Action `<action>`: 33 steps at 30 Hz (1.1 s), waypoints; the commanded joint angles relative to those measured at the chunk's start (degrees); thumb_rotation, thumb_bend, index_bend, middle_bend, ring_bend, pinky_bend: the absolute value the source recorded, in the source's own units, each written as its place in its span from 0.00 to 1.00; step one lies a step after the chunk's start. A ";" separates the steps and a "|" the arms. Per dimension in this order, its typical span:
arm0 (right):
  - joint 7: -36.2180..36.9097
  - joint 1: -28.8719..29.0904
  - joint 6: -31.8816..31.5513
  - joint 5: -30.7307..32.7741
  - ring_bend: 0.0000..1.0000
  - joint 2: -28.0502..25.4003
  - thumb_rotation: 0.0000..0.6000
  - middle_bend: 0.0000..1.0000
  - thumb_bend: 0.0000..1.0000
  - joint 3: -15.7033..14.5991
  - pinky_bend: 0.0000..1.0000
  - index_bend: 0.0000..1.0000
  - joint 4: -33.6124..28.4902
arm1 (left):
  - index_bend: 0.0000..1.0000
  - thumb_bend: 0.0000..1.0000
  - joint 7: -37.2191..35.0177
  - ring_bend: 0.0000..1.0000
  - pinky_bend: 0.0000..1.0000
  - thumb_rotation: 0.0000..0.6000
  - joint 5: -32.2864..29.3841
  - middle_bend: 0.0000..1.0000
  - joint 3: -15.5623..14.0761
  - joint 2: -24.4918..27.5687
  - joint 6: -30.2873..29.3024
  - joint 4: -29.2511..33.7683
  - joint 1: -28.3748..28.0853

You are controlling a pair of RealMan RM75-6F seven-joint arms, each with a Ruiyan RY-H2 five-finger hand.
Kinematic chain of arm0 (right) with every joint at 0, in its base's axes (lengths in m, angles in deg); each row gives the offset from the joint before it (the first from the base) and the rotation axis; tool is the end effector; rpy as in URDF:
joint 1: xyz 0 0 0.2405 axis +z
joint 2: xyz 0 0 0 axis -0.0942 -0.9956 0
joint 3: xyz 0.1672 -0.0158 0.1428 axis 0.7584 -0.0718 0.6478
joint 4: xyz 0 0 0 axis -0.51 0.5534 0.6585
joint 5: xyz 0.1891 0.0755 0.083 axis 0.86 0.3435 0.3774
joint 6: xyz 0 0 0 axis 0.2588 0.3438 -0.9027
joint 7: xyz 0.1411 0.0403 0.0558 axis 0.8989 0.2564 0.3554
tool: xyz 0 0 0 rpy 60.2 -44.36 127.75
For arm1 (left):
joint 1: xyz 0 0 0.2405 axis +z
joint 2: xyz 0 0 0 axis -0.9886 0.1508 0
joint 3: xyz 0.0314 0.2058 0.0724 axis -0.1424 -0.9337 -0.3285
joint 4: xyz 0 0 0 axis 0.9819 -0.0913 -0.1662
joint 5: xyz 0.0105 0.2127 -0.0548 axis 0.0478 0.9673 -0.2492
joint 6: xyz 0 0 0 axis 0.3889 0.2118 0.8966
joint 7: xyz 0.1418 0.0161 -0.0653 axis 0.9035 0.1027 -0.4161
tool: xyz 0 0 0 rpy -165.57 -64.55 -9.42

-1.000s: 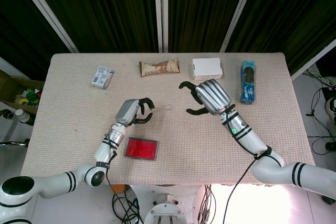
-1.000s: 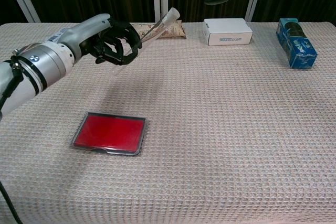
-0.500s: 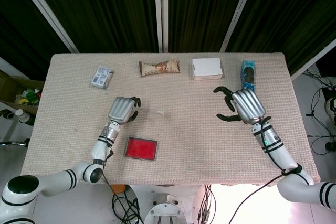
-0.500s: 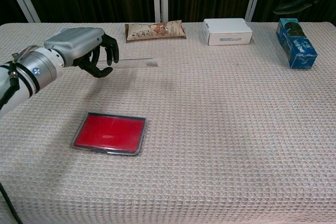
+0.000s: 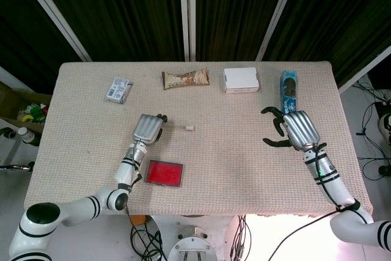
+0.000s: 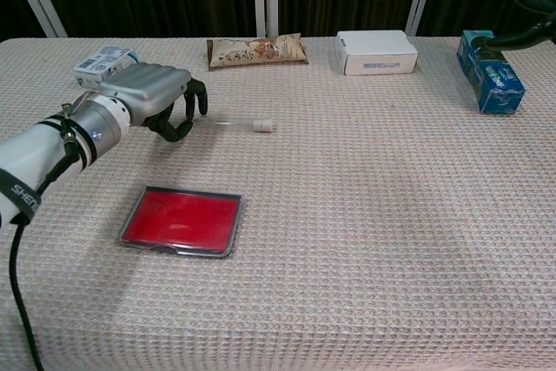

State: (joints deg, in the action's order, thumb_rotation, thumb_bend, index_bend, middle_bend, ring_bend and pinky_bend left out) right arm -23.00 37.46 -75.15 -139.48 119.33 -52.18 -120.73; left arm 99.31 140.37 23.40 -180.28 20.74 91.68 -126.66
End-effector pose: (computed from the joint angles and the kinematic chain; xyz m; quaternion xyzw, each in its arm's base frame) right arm -0.1647 -0.3165 0.0841 0.6563 -0.3926 0.5049 0.4003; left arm -0.1263 0.3610 -0.0912 -0.7357 -0.3373 -0.3318 0.4846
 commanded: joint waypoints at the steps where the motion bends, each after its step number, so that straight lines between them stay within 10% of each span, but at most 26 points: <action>1: 1.00 -0.61 -0.25 -0.29 0.99 0.32 1.00 0.88 0.00 -0.22 1.00 0.34 0.72 | 0.27 0.54 0.69 0.58 0.83 1.00 -0.02 0.34 -0.27 0.73 -0.25 1.05 0.34; 12: 0.45 -7.16 -0.16 4.03 0.85 -1.61 1.00 0.76 0.05 -3.84 0.96 0.33 4.85 | 0.24 0.37 -0.53 0.33 0.68 1.00 4.59 0.28 -1.15 15.83 -13.25 17.06 8.48; 21: 1.25 -15.07 -4.88 4.07 0.03 -6.95 1.00 0.14 0.11 -7.09 0.17 0.03 3.17 | 0.25 0.21 -18.53 0.12 0.15 1.00 11.42 0.19 -6.43 35.50 -22.82 22.40 22.15; 33: -2.67 -23.48 -16.66 -1.76 0.00 -7.36 1.00 0.09 0.12 -8.96 0.10 0.00 -0.77 | 0.25 0.21 -26.34 0.12 0.14 1.00 15.28 0.19 -13.85 42.92 -35.12 31.76 37.91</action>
